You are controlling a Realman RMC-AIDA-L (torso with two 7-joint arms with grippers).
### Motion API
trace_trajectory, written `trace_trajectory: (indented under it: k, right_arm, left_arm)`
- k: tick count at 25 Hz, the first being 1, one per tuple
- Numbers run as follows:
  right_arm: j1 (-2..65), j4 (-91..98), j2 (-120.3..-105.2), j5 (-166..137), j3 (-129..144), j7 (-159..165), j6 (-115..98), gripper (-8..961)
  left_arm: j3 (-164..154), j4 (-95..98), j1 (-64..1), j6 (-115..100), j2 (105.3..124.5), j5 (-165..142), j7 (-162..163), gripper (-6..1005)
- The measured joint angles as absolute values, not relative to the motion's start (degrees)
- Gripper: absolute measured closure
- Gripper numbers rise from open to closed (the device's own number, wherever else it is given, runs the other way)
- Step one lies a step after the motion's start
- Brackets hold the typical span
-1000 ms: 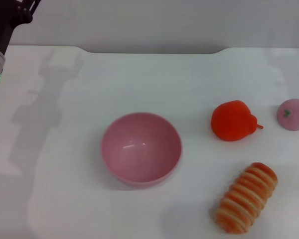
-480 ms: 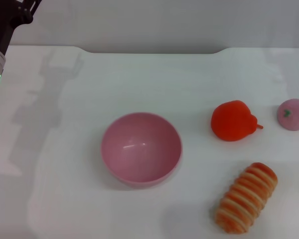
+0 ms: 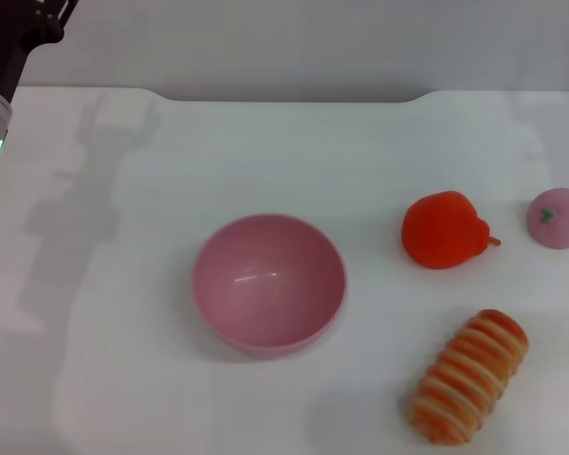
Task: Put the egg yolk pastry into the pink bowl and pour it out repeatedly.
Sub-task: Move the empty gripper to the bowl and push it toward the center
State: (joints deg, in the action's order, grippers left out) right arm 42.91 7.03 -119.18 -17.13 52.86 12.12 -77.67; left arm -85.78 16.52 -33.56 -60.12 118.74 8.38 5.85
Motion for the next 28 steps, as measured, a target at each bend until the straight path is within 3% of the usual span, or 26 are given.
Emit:
trace_trajectory:
  k: [10, 12, 15, 16, 17, 19, 22, 24, 26, 28]
  right_arm:
    - [42.99, 7.01, -119.25, -17.13, 52.93, 13.48, -78.12, 288]
    - [42.88, 6.85, -119.26, -17.13, 52.94, 15.02, -78.12, 288]
    - [42.61, 6.65, -119.27, -17.13, 52.89, 18.06, -77.90, 288]
    - [42.40, 6.52, -119.27, -17.13, 53.01, 19.98, -77.57, 288]
    - [42.40, 6.52, -119.27, -17.13, 53.01, 19.98, -77.57, 288]
    - [42.12, 6.33, -119.27, -17.33, 53.34, 22.29, -77.00, 289]
    - [41.62, 6.29, -119.23, -17.75, 53.76, 26.45, -75.53, 289]
    - [41.17, 6.47, -119.15, -18.37, 54.30, 28.43, -74.63, 289]
    - [40.40, 7.36, -118.93, -19.62, 54.86, 29.30, -73.87, 289]
    - [39.28, 9.26, -118.69, -21.14, 55.07, 29.55, -72.58, 289]
  left_arm:
    - [-85.76, 16.49, -32.78, -62.14, 118.68, 8.47, 7.72, 198]
    - [-89.26, 17.30, -33.19, -60.36, 117.23, 7.69, 16.56, 198]
    - [-89.26, 17.30, -33.19, -60.36, 117.23, 7.69, 16.56, 199]
    - [-91.36, 18.42, -33.27, -59.47, 116.08, 6.46, 21.59, 199]
    - [-93.52, 22.65, -33.35, -56.87, 113.28, -0.99, 33.65, 199]
    - [-93.25, 27.87, -33.59, -53.94, 110.53, -13.53, 48.73, 201]
    - [-93.25, 27.87, -33.59, -53.94, 110.53, -13.53, 48.73, 204]
    - [-90.40, 35.00, -34.74, -53.98, 107.18, -35.04, 72.94, 206]
    - [-90.40, 35.00, -34.74, -53.98, 107.18, -35.04, 72.94, 208]
    - [-81.65, 42.40, -36.13, -61.68, 106.28, -61.37, 100.47, 210]
